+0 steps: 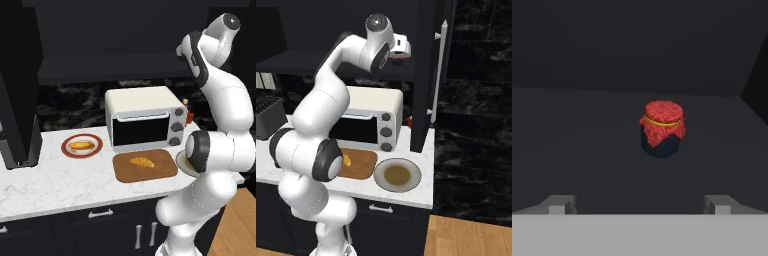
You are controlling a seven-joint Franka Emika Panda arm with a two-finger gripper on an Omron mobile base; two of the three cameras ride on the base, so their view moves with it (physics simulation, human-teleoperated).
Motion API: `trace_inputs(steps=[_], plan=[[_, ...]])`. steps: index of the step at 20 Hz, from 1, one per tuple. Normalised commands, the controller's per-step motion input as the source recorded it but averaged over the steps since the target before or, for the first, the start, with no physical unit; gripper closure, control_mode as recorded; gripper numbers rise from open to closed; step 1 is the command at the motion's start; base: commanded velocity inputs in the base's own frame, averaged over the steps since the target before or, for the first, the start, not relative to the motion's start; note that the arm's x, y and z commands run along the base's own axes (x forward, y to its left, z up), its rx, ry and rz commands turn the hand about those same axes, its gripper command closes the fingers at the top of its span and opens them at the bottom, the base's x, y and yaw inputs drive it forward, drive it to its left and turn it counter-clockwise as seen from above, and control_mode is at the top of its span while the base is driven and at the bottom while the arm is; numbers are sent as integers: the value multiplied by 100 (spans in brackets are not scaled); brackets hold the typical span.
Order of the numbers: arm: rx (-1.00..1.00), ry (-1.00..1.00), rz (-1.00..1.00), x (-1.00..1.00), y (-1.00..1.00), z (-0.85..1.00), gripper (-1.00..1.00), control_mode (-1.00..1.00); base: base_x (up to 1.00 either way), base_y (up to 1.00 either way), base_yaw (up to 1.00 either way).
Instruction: From the different types of pastries on the counter, select a croissant and place it on the cutting board. Then retrieve a jar of jam from the cabinet and place it alongside the croissant on the cutting board.
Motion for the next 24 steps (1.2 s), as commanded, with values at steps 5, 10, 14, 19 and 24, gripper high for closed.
trace_inputs(steps=[5,10,14,19,24], plan=[[11,4,-1,37,-20,-5,-100,-100,0,0,0],[7,5,-2,51,-5,-17,-100,-100,0,0,0],[5,4,-1,55,-1,-19,-100,-100,0,0,0],[4,4,-1,55,0,-12,-100,-100,0,0,0],[1,1,0,43,0,-3,100,-100,0,0,0]])
